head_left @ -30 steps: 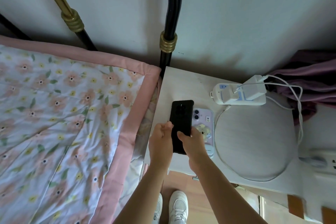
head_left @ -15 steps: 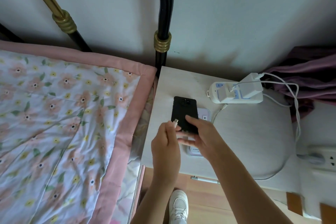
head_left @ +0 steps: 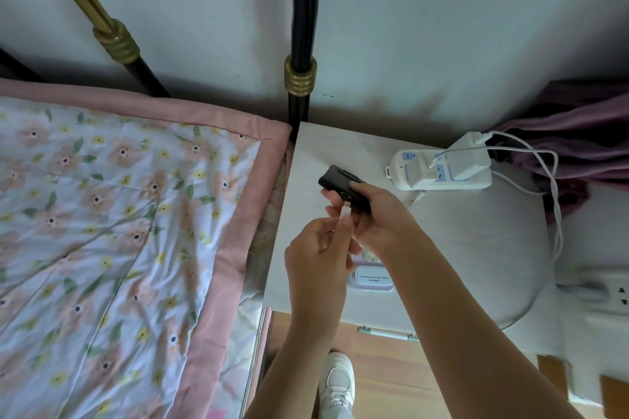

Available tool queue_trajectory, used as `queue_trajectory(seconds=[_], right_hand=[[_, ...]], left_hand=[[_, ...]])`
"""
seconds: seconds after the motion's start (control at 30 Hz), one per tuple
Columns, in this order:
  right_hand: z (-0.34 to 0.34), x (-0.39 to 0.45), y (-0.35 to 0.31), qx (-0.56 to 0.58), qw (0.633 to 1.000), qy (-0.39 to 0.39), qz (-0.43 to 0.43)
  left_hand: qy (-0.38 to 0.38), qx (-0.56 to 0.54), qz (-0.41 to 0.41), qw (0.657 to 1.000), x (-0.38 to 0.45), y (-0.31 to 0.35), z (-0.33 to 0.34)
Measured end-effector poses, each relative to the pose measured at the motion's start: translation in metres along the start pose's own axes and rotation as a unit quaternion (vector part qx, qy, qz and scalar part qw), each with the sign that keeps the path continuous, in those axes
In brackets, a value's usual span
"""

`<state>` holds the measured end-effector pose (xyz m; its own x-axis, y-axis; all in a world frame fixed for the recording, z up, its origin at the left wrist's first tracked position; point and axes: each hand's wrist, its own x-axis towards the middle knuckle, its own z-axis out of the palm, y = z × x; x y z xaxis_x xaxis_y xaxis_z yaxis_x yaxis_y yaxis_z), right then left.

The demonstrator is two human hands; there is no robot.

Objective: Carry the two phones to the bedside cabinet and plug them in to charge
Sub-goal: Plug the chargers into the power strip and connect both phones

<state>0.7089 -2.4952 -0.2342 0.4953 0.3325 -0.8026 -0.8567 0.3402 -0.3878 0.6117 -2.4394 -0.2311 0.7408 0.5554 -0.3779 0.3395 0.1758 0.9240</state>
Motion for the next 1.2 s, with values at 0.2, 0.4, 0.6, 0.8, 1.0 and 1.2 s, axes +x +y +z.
queue_trajectory(seconds=[0.2,0.4,0.6,0.8,1.0,1.2], right_hand=[[0.003,-0.005,0.004,-0.021,0.999,0.020,0.014],[0.001,-0.002,0.009,-0.003,1.000,0.027,-0.001],[-0.003,0.001,0.013,-0.023,0.998,0.024,-0.045],[-0.004,0.005,0.011,-0.158,0.976,0.012,-0.150],[-0.003,0.004,0.005,-0.228,0.953,-0.021,-0.196],[-0.002,0.005,0.012,-0.235,0.947,-0.004,-0.220]], left_hand=[[0.021,0.008,-0.012,1.000,0.006,0.002,0.000],[0.022,0.018,-0.019,0.999,0.007,0.003,-0.001],[0.013,0.011,-0.045,0.999,0.010,0.002,-0.004],[-0.028,-0.019,-0.078,0.996,0.016,0.004,-0.008],[-0.048,-0.045,-0.077,0.995,0.024,0.001,-0.010],[-0.015,-0.010,-0.056,0.998,0.024,-0.007,-0.006]])
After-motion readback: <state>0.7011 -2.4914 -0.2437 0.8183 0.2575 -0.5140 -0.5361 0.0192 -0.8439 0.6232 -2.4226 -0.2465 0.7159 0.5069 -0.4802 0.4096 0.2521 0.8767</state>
